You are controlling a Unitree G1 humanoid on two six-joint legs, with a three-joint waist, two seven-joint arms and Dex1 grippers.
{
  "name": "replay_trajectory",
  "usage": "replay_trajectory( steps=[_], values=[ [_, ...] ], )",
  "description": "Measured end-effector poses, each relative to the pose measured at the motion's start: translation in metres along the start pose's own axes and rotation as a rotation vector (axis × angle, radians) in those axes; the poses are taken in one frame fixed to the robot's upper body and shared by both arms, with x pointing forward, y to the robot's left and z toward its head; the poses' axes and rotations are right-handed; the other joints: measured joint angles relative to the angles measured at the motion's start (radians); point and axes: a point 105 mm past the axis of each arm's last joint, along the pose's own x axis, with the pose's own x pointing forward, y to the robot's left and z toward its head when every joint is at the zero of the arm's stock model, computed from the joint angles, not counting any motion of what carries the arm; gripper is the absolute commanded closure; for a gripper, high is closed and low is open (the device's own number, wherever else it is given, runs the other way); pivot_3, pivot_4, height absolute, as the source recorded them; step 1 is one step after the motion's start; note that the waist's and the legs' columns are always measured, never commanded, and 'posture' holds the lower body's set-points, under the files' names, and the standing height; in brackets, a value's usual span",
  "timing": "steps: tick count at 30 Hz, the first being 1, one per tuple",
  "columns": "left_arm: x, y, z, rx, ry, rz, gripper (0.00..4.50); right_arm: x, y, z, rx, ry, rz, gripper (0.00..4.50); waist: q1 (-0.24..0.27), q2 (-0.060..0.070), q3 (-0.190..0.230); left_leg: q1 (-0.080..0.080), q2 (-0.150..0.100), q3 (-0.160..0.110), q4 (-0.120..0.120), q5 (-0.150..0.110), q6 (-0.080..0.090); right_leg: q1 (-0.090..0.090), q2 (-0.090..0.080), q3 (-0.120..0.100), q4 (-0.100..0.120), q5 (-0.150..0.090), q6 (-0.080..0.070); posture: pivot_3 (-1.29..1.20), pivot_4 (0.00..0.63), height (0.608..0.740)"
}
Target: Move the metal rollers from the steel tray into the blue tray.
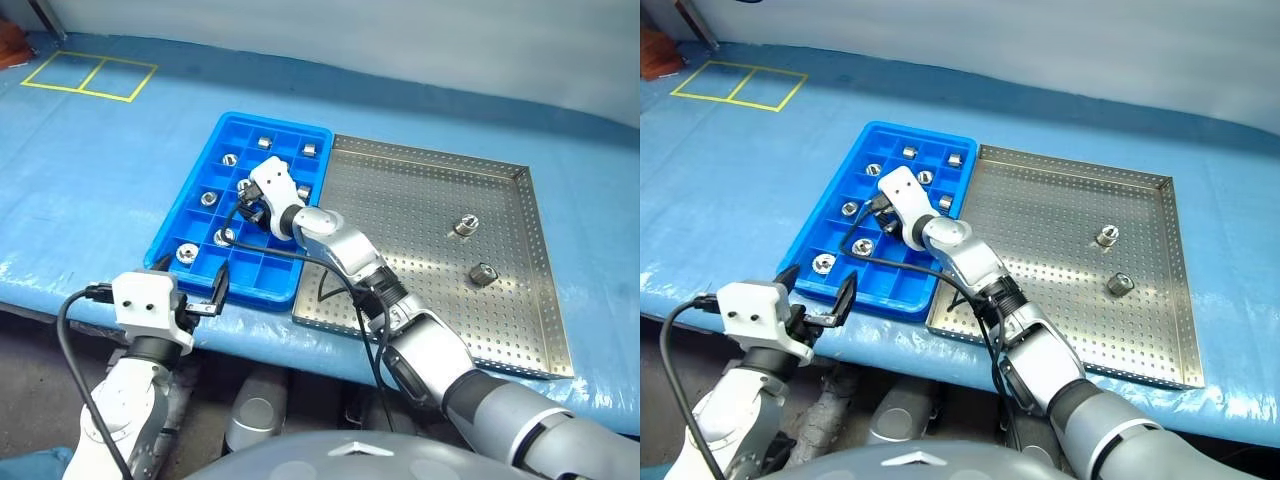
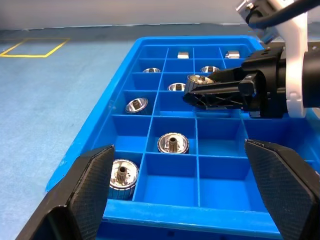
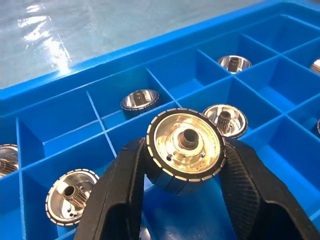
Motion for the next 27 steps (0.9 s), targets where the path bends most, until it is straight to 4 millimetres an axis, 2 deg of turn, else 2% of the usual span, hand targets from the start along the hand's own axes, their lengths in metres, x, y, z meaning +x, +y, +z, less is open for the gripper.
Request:
replay_trajectory(
  steps=[8,13,17,21,25,27],
  values=[
    [0.001,-0.002,0.0,0.004,0.002,-0.02,0.0,-0.006,0.005,-0.002,0.017,0.001,0.001,0.06,-0.032,0.0,0.0,0.0,0.0,0.0,0.0,0.0,0.0,0.001,0.0,-0.001,0.0,0.0,0.0,0.39,0.15,0.74],
    [0.003,-0.003,0.001,0.006,-0.001,-0.028,0.0,-0.008,0.008,-0.005,0.02,0.004,0.004,0.03,-0.048,0.0,0.0,0.001,0.0,0.0,0.0,0.0,-0.001,0.001,0.001,-0.001,0.0,0.0,0.0,0.39,0.15,0.74],
    [0.005,-0.003,0.0,0.005,0.003,-0.038,0.0,-0.016,-0.001,0.008,0.029,-0.06,-0.052,0.03,-0.056,0.0,0.0,0.001,0.0,-0.001,0.0,0.001,-0.001,0.001,0.0,-0.001,0.0,0.0,0.0,0.33,0.15,0.74],
    [0.011,-0.009,-0.001,-0.002,0.001,-0.08,0.0,-0.041,-0.041,0.021,0.015,-0.127,-0.23,0.03,-0.067,0.0,0.0,0.001,0.0,-0.002,0.001,0.001,-0.001,0.003,0.0,-0.001,0.0,0.0,0.0,0.28,0.15,0.74],
    [0.022,-0.017,0.0,0.006,-0.008,-0.158,0.0,-0.084,-0.113,0.011,0.03,-0.094,-0.53,0.03,-0.087,0.001,0.0,0.001,-0.001,-0.001,0.004,0.001,-0.001,0.005,-0.001,0.0,0.001,0.001,0.0,0.17,0.15,0.74],
    [0.028,-0.022,0.002,0.01,-0.016,-0.196,0.0,-0.103,-0.139,0.003,0.05,-0.073,-0.655,0.03,-0.111,0.001,0.0,0.002,-0.002,0.0,0.004,0.001,-0.001,0.005,0.0,0.001,0.002,0.001,0.0,0.14,0.15,0.74]
  ],
)
